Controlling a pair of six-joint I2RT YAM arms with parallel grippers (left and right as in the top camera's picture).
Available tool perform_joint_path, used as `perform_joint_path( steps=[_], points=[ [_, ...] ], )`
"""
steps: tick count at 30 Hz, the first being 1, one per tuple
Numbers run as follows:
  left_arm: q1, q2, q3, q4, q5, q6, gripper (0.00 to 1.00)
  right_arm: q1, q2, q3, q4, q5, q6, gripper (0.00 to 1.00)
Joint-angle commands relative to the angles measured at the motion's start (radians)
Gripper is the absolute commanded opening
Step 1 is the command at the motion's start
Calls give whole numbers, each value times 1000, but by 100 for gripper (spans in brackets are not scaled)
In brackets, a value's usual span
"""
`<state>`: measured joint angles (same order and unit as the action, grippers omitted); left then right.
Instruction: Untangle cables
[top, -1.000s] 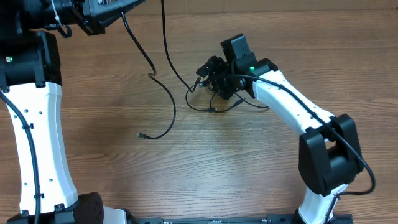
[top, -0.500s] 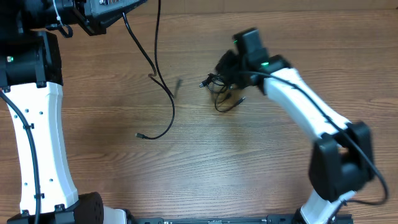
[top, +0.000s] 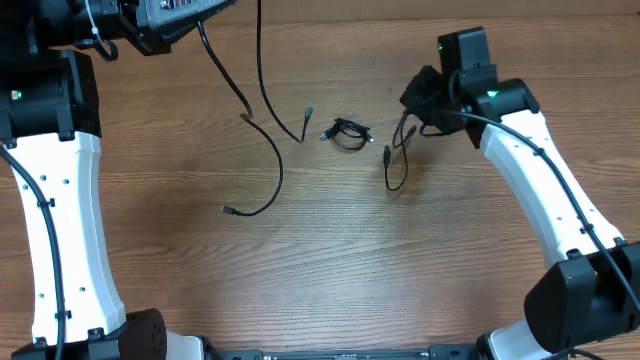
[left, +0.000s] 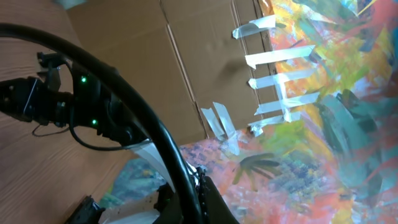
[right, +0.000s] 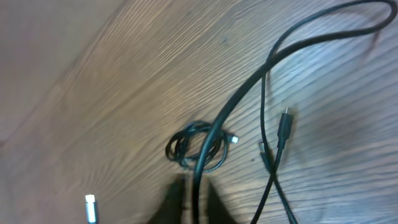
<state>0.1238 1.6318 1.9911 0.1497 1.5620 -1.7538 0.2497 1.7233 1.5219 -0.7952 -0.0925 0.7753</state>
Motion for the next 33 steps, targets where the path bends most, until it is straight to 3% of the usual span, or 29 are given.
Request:
perform_joint_path(
  steps=[1, 2, 5, 9, 13, 18, 21, 24, 27, 28, 31, 33],
  points=[
    [-6, -26, 8, 4, 18, 54, 4, 23, -5, 16, 8, -1, -22, 62],
    [-5, -24, 8, 4, 18, 57, 4, 24, -5, 16, 5, 2, -22, 71],
    [-5, -17, 8, 4, 18, 58, 4, 24, -5, 15, -13, 1, -22, 87],
    [-5, -2, 7, -36, 18, 122, 4, 24, -5, 14, -37, 1, -22, 100],
    [-5, 45, 7, -134, 11, 192, 4, 24, -5, 8, -81, 1, -22, 100],
    [24, 137, 7, -135, -35, 214, 4, 24, -5, -16, -88, 1, -26, 100],
    [46, 182, 7, -135, -71, 311, 4, 24, -5, -25, -86, 2, -26, 100],
    [55, 206, 7, -191, -162, 492, 4, 24, -4, -25, -83, 2, -29, 100],
    [55, 205, 7, -415, -327, 722, 4, 24, -4, -25, -86, 2, -100, 100],
    [55, 204, 7, -589, -467, 856, 4, 24, -4, -25, -89, 2, -122, 100],
    [38, 204, 7, -911, -851, 1058, 4, 24, -3, -25, -94, 3, -123, 100],
    [26, 204, 8, -1013, -1051, 1147, 4, 24, 3, -25, -93, 5, -123, 100]
  ],
)
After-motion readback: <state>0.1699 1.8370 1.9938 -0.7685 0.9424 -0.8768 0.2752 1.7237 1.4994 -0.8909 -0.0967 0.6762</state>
